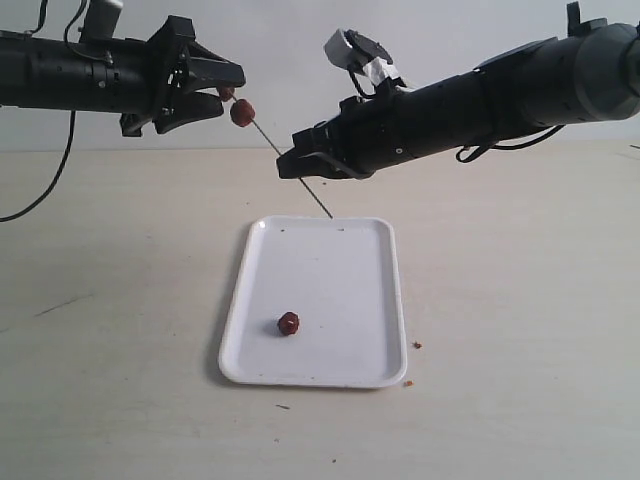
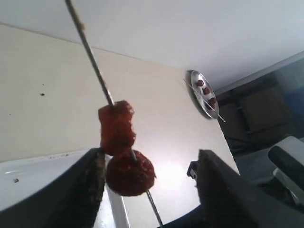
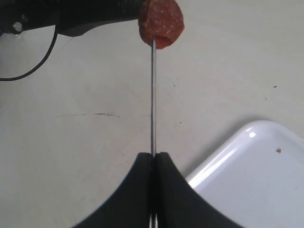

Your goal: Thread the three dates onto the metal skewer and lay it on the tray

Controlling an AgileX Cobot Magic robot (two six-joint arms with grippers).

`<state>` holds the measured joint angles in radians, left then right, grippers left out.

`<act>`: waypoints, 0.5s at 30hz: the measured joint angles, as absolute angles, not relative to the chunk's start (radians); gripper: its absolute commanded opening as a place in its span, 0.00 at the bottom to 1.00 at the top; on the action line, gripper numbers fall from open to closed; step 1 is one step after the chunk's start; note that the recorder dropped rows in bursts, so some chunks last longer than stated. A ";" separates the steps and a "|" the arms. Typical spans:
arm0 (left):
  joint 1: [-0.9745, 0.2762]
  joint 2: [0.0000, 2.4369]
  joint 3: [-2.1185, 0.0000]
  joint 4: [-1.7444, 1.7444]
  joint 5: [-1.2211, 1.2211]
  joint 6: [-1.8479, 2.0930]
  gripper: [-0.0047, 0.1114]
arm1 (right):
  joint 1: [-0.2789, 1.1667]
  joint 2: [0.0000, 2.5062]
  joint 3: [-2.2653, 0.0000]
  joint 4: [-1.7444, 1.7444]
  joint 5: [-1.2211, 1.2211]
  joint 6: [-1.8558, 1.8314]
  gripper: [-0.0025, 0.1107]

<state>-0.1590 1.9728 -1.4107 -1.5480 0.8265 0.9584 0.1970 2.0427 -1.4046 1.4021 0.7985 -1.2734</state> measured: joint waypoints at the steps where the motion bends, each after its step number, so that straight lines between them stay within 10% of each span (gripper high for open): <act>1: -0.159 1.973 -1.411 -1.548 0.829 0.959 0.53 | 0.197 2.043 -1.405 1.402 0.796 -1.273 0.02; 15: -0.066 1.973 -1.411 -1.548 0.897 0.961 0.53 | 0.197 2.043 -1.408 1.398 0.796 -1.270 0.02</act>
<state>-0.0663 1.9728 -1.4107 -1.5480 0.8969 0.9609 0.1970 2.0427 -1.4079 1.3977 0.7962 -1.2696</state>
